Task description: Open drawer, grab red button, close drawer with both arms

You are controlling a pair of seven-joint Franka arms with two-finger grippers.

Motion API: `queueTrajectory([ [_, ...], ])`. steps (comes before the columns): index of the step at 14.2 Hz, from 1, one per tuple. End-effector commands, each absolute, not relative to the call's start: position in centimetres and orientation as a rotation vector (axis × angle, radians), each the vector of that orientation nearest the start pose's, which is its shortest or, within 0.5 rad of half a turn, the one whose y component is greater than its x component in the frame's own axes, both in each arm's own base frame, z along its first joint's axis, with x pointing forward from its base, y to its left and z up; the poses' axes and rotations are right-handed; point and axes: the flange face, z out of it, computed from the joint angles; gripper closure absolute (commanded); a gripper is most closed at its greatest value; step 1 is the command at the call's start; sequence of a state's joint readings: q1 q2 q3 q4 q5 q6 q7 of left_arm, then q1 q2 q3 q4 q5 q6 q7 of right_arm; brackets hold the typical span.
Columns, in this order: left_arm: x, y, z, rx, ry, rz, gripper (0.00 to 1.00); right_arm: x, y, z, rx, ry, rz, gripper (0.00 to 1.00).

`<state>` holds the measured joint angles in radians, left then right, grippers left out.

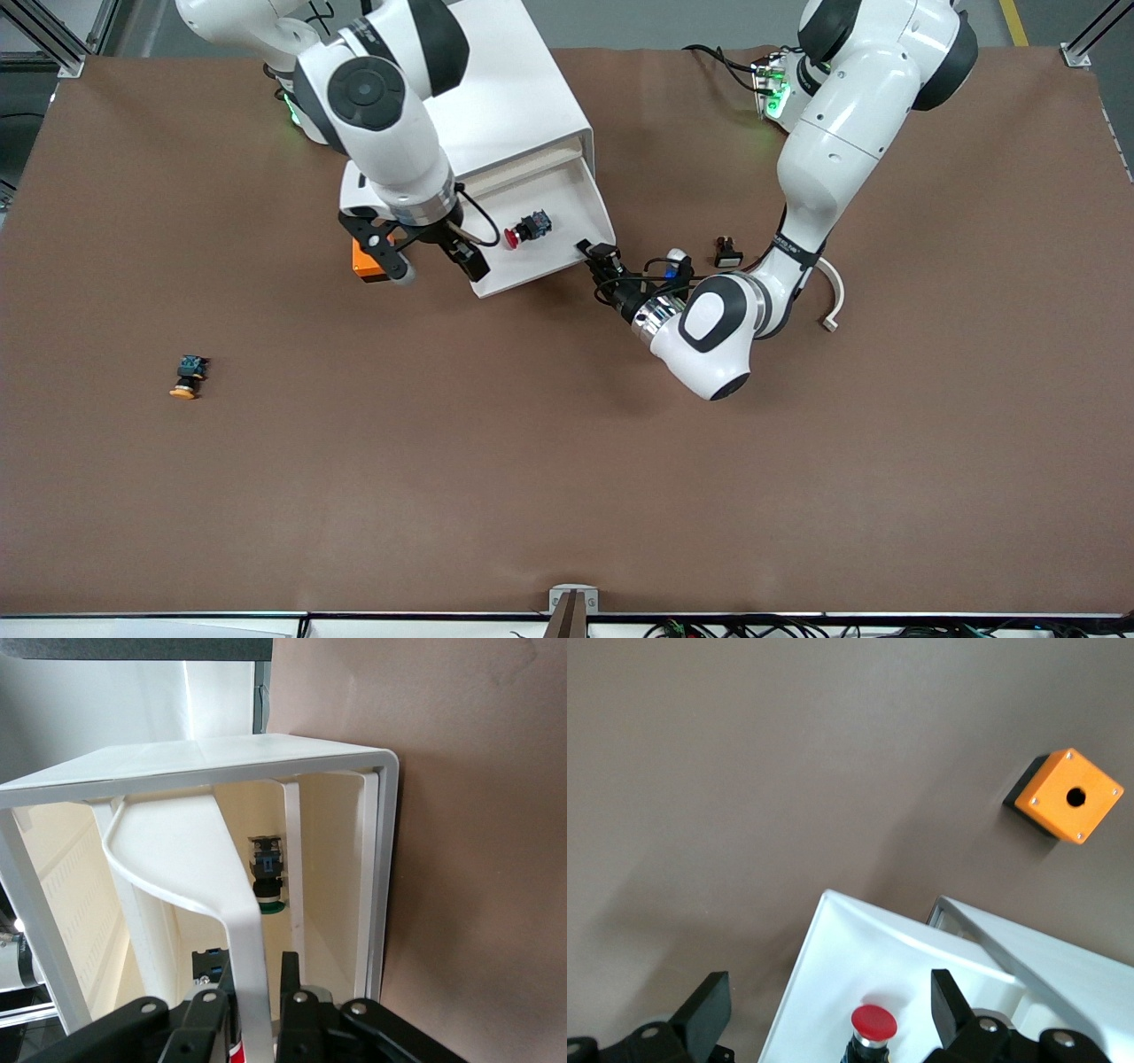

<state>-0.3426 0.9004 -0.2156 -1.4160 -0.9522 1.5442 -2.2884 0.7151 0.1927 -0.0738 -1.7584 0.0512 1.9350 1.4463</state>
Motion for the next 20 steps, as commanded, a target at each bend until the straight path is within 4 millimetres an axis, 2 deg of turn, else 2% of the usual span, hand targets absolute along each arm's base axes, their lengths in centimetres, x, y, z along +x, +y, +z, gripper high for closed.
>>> queueTrajectory([
  [1,54.1,-39.7,17.0,1.392,2.623,-2.032,0.77,47.6,39.9,43.4,-2.862,1.298,0.057,0.00],
  [3,54.3,-39.6,17.2,1.391,2.619,-2.030,0.71,46.5,42.4,41.6,-2.838,1.335,0.043,0.00],
  [4,54.4,-39.6,17.5,1.397,2.608,-2.027,0.55,46.1,43.4,40.8,-2.836,1.335,0.038,0.00],
  [5,54.5,-39.7,17.7,1.403,2.596,-2.028,0.32,45.6,44.2,40.0,-2.846,1.334,0.039,0.00],
  [6,54.8,-40.0,18.3,1.427,2.563,-2.022,0.00,45.0,44.8,39.6,-2.860,1.322,0.038,0.00],
  [10,55.9,-40.7,21.0,1.557,2.395,-2.004,0.00,44.0,45.9,38.3,-2.889,1.313,0.037,0.00],
  [13,56.4,-41.2,24.2,1.800,2.050,-2.003,0.00,42.9,46.8,36.7,-2.932,1.305,0.055,0.00],
  [15,56.8,-41.0,25.3,1.910,1.884,-1.960,0.00,42.2,47.5,36.1,-2.929,1.338,0.057,0.00],
  [20,58.4,-39.8,29.2,2.238,1.402,-1.637,0.00,40.1,48.7,35.3,-2.986,1.311,0.077,0.00],
])
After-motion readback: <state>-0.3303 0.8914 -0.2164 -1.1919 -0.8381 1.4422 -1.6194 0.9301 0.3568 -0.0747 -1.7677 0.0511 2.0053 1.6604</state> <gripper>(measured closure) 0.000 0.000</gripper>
